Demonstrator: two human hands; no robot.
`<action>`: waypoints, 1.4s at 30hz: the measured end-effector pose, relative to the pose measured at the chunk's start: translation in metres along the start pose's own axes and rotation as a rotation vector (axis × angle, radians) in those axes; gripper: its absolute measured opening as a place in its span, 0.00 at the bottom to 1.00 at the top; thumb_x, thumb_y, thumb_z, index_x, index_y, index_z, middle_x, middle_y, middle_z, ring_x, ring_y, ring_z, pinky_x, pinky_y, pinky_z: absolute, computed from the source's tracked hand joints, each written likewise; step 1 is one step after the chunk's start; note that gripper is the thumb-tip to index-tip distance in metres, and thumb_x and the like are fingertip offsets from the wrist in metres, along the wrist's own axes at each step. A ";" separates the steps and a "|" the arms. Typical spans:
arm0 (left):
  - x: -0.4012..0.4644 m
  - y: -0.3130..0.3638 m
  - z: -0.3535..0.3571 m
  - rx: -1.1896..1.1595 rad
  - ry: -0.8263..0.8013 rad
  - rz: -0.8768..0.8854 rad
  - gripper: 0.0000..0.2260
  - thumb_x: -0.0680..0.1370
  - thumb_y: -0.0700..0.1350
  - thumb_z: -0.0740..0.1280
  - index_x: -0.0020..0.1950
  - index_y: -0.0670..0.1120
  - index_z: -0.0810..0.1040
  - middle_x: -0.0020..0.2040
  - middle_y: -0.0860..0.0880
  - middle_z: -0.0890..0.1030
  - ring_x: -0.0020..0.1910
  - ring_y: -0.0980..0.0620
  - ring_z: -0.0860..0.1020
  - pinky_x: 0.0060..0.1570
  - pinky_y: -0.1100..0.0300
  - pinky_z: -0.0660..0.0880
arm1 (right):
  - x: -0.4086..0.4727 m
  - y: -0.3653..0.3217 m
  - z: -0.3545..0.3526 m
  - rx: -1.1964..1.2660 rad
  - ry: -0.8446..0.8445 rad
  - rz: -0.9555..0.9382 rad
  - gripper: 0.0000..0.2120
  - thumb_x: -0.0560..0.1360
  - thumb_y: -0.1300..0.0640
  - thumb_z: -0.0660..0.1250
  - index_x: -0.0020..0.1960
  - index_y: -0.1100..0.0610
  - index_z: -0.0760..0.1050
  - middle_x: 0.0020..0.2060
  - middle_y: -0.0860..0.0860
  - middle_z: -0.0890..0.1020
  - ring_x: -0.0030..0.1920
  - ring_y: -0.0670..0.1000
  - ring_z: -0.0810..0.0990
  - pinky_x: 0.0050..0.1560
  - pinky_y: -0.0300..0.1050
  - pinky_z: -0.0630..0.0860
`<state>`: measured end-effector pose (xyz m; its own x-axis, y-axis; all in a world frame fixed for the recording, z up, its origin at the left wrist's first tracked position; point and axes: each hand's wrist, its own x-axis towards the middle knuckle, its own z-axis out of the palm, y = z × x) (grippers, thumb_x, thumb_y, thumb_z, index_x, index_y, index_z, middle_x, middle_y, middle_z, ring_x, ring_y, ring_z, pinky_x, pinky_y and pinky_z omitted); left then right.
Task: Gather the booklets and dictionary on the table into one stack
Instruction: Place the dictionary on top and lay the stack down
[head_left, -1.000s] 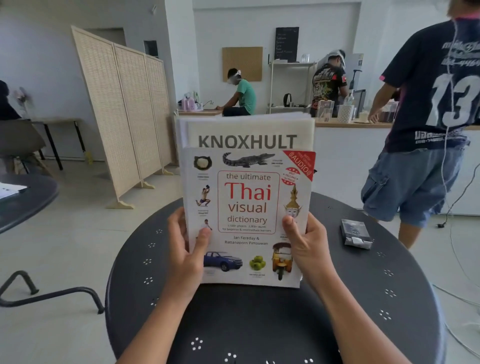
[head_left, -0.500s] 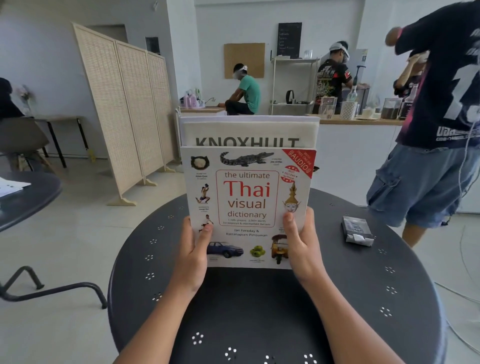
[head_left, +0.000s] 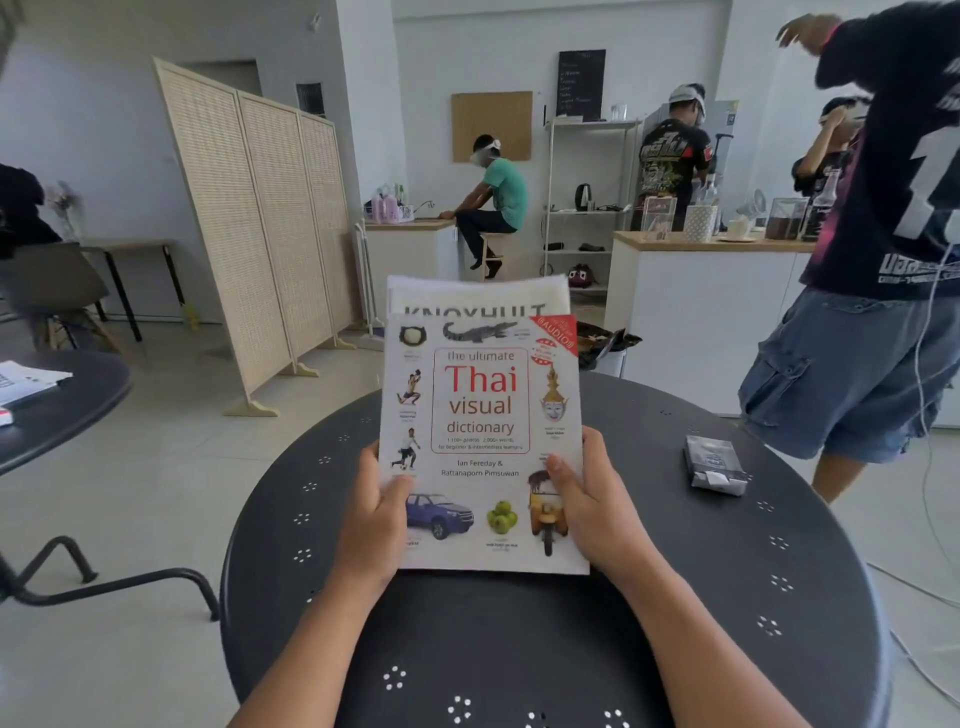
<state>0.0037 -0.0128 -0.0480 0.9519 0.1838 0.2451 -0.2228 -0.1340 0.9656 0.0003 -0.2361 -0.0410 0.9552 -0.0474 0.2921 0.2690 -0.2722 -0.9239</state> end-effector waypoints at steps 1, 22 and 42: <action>0.001 0.000 -0.001 0.021 -0.001 -0.024 0.13 0.82 0.37 0.59 0.63 0.50 0.74 0.56 0.53 0.84 0.50 0.57 0.85 0.46 0.59 0.81 | 0.001 -0.001 0.001 -0.026 -0.012 0.030 0.08 0.84 0.54 0.59 0.63 0.48 0.66 0.53 0.39 0.83 0.50 0.38 0.84 0.46 0.38 0.83; 0.025 -0.006 -0.008 0.919 -0.128 -0.178 0.14 0.79 0.49 0.60 0.56 0.44 0.80 0.60 0.43 0.74 0.47 0.47 0.76 0.43 0.57 0.69 | 0.006 -0.008 -0.001 -0.458 -0.077 0.370 0.12 0.80 0.48 0.64 0.57 0.53 0.80 0.46 0.45 0.84 0.41 0.44 0.82 0.34 0.38 0.76; 0.010 -0.023 -0.010 0.766 0.097 0.053 0.13 0.79 0.51 0.63 0.46 0.44 0.81 0.46 0.47 0.84 0.45 0.44 0.79 0.43 0.49 0.79 | -0.001 -0.005 0.025 -0.226 0.061 0.314 0.10 0.79 0.55 0.66 0.60 0.52 0.72 0.53 0.44 0.83 0.43 0.38 0.80 0.31 0.30 0.71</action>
<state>0.0158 0.0013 -0.0666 0.9136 0.2381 0.3296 -0.0262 -0.7744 0.6321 0.0011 -0.2112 -0.0432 0.9758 -0.2174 0.0244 -0.0755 -0.4394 -0.8951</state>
